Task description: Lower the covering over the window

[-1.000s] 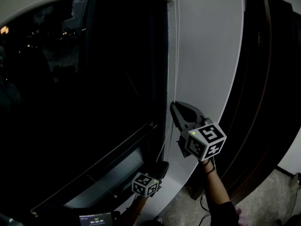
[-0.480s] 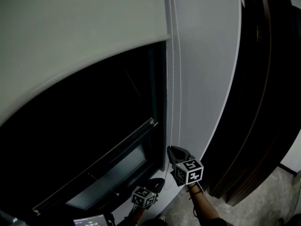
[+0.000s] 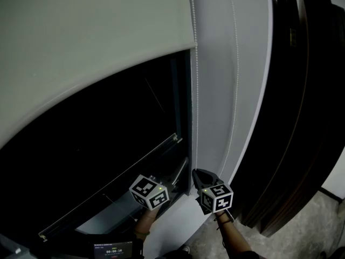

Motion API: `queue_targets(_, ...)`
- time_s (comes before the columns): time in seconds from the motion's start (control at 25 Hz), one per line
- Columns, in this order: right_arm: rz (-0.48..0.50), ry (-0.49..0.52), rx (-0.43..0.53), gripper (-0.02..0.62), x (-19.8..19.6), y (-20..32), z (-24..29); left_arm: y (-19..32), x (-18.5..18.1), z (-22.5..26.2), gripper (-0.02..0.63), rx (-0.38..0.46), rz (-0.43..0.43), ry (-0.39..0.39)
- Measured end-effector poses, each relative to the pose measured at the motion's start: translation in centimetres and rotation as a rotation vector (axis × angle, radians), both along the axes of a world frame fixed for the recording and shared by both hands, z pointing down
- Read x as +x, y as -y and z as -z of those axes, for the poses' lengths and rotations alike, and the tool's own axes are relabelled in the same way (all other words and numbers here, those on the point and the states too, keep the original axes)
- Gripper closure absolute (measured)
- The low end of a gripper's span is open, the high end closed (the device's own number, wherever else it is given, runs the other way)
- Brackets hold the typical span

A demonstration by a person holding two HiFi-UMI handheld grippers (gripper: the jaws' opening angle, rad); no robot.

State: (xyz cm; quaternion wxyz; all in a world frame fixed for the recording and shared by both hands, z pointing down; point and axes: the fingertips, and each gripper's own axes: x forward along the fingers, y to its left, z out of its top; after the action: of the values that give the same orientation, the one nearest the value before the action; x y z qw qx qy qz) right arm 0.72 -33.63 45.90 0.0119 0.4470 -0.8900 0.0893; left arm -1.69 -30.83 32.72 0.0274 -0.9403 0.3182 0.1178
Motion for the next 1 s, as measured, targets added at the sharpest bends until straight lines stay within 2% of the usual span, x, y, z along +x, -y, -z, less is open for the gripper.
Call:
queue_targets(0.2,0.006,0.017,-0.001,0.583,-0.3,-1.5,-0.1,1.1,2.0,8.1,0.543,0.126,-0.05,-0.03)
queue_targets(0.4,0.01,0.019,0.006,0.583,-0.5,-2.7,0.2,0.8,3.2,12.8,0.538,0.206,-0.06,-0.021)
queue_targets(0.72,0.014,0.012,0.015,0.583,-0.6,-4.3,0.3,0.6,4.3,14.8,0.553,0.209,-0.062,-0.015)
queue_targets(0.8,0.015,0.014,0.022,0.583,-0.7,-4.6,0.5,0.2,4.0,15.0,0.586,0.197,-0.071,-0.047)
queue_targets(0.92,0.022,0.012,0.023,0.583,-0.9,-5.0,0.4,-0.3,3.1,15.2,0.591,0.161,-0.082,-0.132)
queue_targets(1.0,0.028,-0.018,0.005,0.583,-1.2,-5.3,-0.5,-0.2,2.9,14.3,0.592,0.148,-0.078,-0.121)
